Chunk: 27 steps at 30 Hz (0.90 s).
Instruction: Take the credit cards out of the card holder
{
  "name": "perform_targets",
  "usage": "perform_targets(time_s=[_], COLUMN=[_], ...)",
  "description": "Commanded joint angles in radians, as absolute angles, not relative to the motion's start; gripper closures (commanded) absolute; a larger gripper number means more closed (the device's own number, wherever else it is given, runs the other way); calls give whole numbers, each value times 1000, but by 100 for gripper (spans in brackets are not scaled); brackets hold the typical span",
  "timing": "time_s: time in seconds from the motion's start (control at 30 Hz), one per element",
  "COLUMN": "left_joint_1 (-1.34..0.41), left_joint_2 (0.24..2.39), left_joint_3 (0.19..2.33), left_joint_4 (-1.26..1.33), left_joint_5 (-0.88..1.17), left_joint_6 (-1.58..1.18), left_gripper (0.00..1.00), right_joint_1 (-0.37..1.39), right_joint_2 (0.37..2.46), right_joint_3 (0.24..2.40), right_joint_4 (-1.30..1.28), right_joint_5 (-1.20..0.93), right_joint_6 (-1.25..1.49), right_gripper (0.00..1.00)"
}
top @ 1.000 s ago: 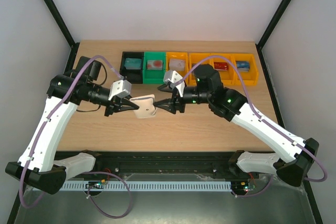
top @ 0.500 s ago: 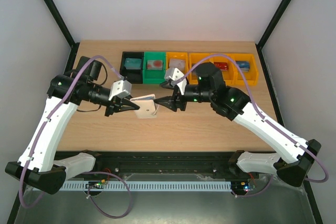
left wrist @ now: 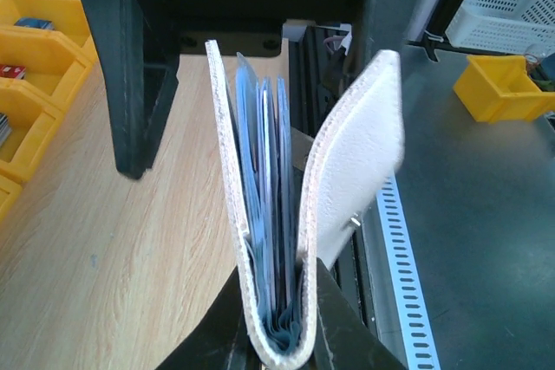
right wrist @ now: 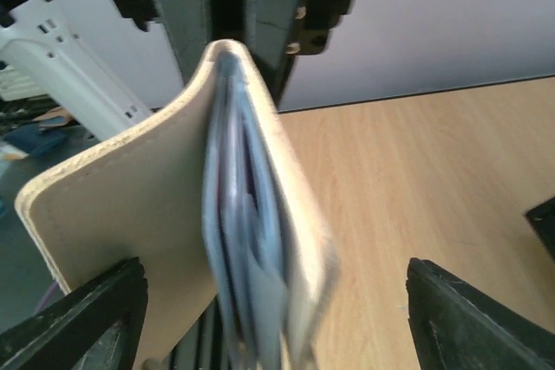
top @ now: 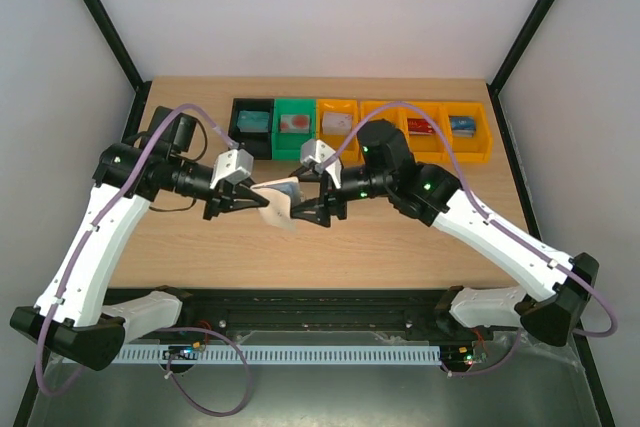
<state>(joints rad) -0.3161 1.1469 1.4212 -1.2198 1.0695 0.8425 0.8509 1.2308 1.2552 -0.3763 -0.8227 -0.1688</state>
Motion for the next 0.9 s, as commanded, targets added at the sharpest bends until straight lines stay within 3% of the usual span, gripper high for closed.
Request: perform_targets(time_s=[0.0, 0.13, 0.27, 0.43, 0.6, 0.63, 0.7, 0.73, 0.87], left_joint_1=[-321, -321, -321, -321, -320, -318, -315, -313, -300], left_joint_2=[1147, 1153, 1149, 1144, 1152, 1152, 1149, 1148, 1158], left_joint_3=[1413, 1410, 1411, 1424, 1437, 1435, 1423, 1415, 1375], left_joint_4=[-1158, -1150, -1172, -1233, -1223, -1184, -1051, -966, -723], left_joint_5=[1090, 1099, 1107, 1129, 1136, 1126, 1064, 1003, 589], left_joint_6=[808, 799, 829, 894, 883, 834, 666, 570, 269], left_gripper=[98, 98, 98, 98, 94, 75, 21, 4, 0], right_joint_1=[909, 950, 951, 950, 950, 950, 950, 951, 950], right_joint_2=[1247, 1262, 1243, 1217, 1228, 1231, 1236, 1240, 1315], right_joint_3=[1273, 1271, 1235, 1213, 1210, 1210, 1209, 1209, 1291], right_joint_4=[-406, -348, -214, -195, -197, -190, -169, -156, -236], right_joint_5=[-936, -875, -805, -756, -715, -707, -654, -599, -48], right_joint_6=[-214, -164, -92, -75, -35, -20, 24, 59, 286], right_gripper=[17, 20, 53, 69, 98, 98, 98, 98, 98])
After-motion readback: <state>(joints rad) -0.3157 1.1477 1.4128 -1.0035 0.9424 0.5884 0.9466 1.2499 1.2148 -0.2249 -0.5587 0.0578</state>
